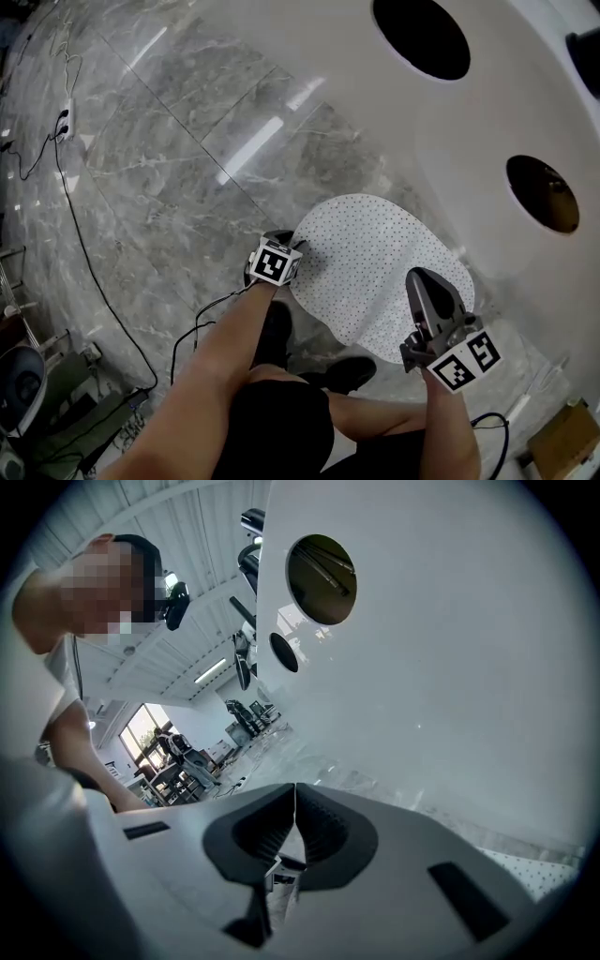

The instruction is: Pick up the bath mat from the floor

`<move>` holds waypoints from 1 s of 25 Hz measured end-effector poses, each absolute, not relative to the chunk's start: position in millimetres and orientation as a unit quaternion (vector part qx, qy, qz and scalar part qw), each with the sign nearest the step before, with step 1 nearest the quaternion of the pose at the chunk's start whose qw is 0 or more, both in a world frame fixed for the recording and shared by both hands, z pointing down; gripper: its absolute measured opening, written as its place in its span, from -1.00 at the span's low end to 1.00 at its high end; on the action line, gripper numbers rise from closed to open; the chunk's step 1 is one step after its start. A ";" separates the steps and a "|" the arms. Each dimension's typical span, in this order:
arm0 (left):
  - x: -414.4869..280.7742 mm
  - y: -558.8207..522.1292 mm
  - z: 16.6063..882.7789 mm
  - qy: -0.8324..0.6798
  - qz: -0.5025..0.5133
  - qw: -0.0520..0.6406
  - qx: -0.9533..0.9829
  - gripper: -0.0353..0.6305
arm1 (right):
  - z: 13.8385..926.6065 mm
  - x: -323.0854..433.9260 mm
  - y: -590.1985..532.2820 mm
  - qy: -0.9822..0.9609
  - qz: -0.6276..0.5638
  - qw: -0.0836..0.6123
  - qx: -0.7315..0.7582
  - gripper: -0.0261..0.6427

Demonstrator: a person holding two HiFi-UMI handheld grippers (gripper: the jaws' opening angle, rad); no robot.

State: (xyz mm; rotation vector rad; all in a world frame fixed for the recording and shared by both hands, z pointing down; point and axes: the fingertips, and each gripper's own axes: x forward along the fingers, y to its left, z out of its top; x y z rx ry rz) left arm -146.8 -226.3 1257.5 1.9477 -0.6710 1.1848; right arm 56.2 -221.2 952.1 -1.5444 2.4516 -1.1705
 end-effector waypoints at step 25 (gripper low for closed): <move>-137.6 -220.6 1232.7 -0.233 0.444 0.370 0.782 -0.85 | 944.0 54.0 -226.9 0.778 -0.392 0.026 -0.491 -0.90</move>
